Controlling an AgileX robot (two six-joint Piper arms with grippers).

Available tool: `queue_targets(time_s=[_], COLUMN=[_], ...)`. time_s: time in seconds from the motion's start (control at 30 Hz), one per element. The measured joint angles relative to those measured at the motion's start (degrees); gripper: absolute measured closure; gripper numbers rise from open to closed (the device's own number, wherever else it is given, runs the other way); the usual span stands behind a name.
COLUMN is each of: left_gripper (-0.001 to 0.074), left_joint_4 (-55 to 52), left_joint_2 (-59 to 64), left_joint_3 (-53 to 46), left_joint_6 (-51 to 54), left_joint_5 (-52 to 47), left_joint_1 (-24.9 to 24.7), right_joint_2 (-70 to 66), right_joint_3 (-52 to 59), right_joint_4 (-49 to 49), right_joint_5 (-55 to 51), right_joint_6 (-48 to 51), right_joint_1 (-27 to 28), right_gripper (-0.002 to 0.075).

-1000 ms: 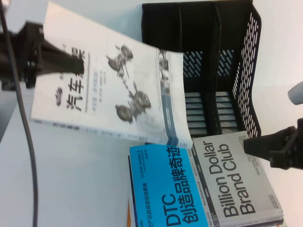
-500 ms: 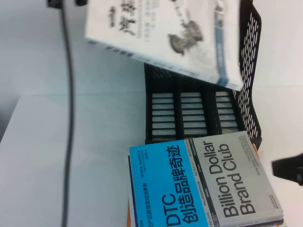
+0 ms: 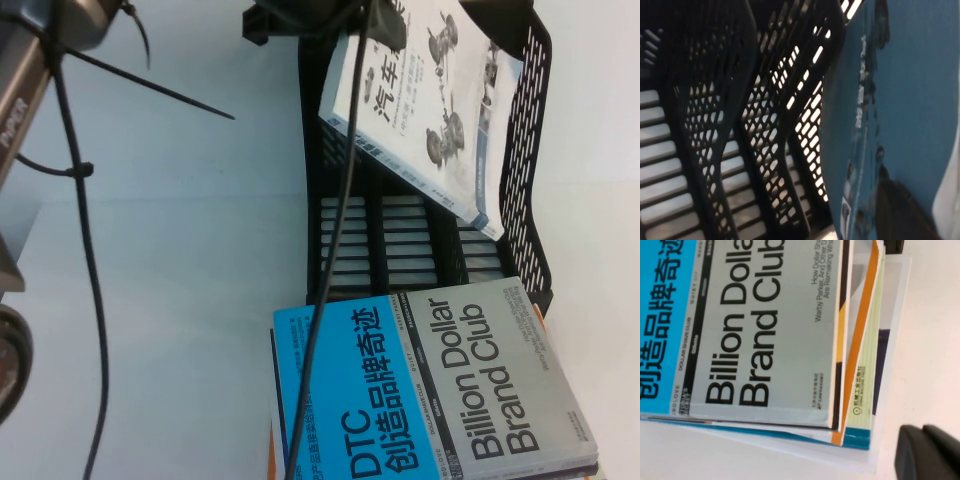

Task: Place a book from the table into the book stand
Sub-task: Place the book on the book shelf

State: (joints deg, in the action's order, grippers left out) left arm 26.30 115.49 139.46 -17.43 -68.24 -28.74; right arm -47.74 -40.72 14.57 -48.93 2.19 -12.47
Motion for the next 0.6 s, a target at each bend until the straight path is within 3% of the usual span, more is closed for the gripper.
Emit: queue_targets(time_s=[0.6], left_gripper=[0.0615], left_joint_4=[-10.0], left_joint_2=[5.2], left_joint_3=[0.6], left_joint_6=[-10.9], left_joint_5=[3.4], left_joint_1=[-4.5], right_joint_2=[0.3], right_joint_3=[0.0], right_joint_4=[-0.5], right_joint_5=[-0.9], right_joint_6=[-2.2], right_joint_1=[0.0], right_gripper=[0.0729])
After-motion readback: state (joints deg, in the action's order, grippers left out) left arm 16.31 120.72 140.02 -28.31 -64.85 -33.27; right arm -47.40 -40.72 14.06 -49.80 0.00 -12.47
